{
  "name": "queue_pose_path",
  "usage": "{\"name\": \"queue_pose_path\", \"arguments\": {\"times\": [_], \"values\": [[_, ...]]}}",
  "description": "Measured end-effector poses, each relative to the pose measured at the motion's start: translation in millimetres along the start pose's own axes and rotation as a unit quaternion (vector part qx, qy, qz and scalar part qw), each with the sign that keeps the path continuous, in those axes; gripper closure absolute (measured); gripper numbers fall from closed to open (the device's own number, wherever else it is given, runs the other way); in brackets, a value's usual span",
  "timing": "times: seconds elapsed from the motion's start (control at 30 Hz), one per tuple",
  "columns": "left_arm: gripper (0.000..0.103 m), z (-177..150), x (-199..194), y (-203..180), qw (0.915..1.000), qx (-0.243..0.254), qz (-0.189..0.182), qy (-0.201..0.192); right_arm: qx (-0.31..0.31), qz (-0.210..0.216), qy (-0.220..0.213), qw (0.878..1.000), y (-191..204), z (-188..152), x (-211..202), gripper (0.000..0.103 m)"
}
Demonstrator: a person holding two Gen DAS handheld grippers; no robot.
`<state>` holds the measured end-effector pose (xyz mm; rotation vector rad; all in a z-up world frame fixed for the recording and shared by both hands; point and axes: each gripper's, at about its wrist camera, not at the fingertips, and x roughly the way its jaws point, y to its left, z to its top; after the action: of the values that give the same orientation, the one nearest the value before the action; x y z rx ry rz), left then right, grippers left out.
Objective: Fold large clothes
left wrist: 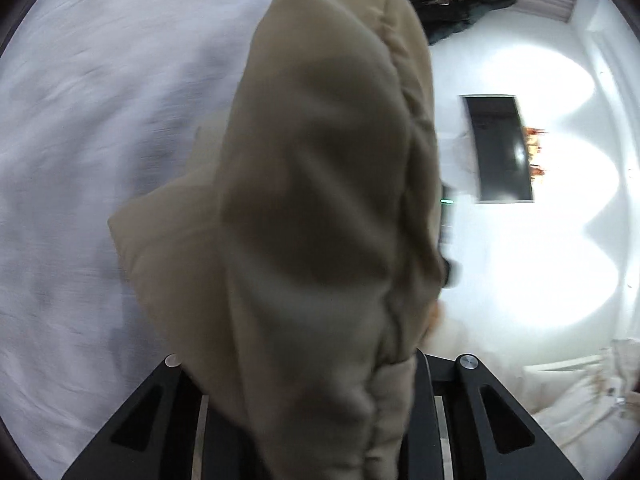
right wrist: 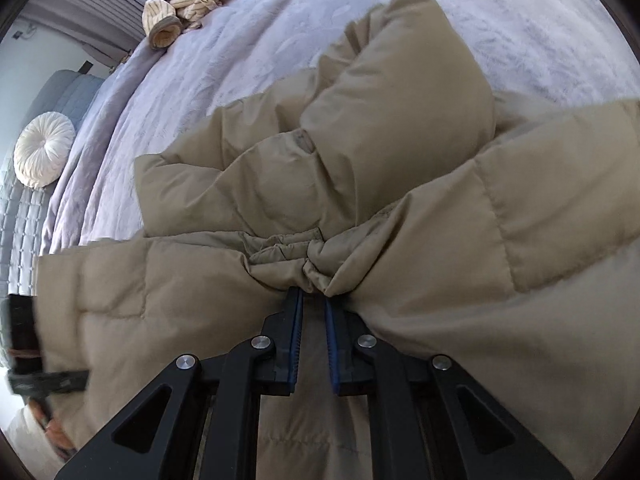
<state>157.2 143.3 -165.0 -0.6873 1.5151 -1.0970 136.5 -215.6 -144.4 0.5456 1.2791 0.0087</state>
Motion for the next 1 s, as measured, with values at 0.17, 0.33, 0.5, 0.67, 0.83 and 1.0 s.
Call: {"name": "queue_pose_path", "arguments": {"times": [0.17,0.33,0.5,0.67,0.83,1.0], "values": [[0.076,-1,31,-63,0.9992,0.039,-0.013,0.005,0.004,0.014,0.016,1.000,-6,7,9,0.095],[0.076,-4,56,-84,0.9993,0.026,-0.024,0.007,0.020,0.054,0.020,0.998,-19,4,-19,0.095],[0.076,-5,58,-99,0.9997,0.022,-0.012,0.007,0.044,0.095,-0.006,0.994,-44,-42,-79,0.094],[0.076,-2,72,-122,0.9999,0.008,0.007,0.001,0.058,0.124,0.018,0.990,-61,-119,-94,0.094],[0.076,-4,95,-156,0.9986,0.006,0.052,0.011,0.105,0.146,0.028,0.983,-79,-150,-63,0.095],[0.075,4,147,-200,0.9917,0.050,0.107,0.050,0.129,0.189,0.022,0.973,-100,-154,-53,0.095]]}}
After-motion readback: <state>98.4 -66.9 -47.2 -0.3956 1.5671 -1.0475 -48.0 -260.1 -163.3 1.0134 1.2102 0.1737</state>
